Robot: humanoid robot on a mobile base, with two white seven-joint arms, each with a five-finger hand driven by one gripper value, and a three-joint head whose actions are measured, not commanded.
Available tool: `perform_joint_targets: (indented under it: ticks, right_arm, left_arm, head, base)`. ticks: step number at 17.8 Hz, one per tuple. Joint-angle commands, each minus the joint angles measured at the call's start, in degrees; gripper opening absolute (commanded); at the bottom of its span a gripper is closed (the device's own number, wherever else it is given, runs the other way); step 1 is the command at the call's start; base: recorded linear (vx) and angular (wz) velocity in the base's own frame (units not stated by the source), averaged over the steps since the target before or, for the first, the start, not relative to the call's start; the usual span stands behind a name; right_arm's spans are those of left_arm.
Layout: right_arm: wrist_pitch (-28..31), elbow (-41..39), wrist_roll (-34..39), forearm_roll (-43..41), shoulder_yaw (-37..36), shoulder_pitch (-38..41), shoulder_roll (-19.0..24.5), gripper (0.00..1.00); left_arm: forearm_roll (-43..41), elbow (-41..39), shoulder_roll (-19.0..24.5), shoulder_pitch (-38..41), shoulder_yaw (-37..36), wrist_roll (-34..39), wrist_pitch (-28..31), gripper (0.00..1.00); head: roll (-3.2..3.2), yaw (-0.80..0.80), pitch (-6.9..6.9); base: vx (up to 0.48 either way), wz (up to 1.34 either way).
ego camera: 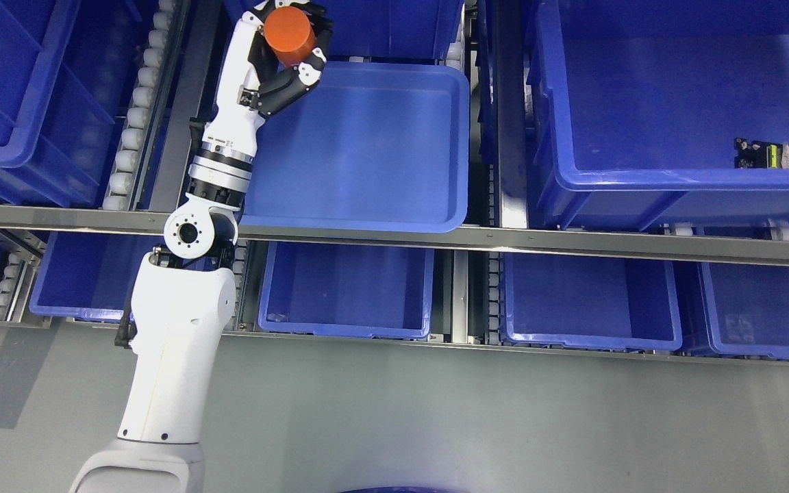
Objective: Grab orange capacitor from left shelf to right desk
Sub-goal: 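Lift the orange capacitor with the left hand up out of the bin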
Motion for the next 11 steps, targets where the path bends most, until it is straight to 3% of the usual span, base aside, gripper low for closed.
perform_joint_targets:
  ticks: [1,11]
  right_arm:
    - [0.0,-1.0,0.0,0.4,-0.6,1.2,-1.0,1.00]
    - [0.0,-1.0,0.0,0.4,-0.6,1.3,-1.0,1.00]
  left_arm:
    - [0.5,-5.6,1.0,2.7,1.1,0.1,-2.3,0.01]
    - [0.6,-17.2,1.0,18.4,-0.6,-0.3,-15.1,0.01]
  head:
    - [0.00,0.00,0.00]
    - [0.00,0.00,0.00]
  base:
    - [0.000,0.00]
    - [-0.024,0.00]
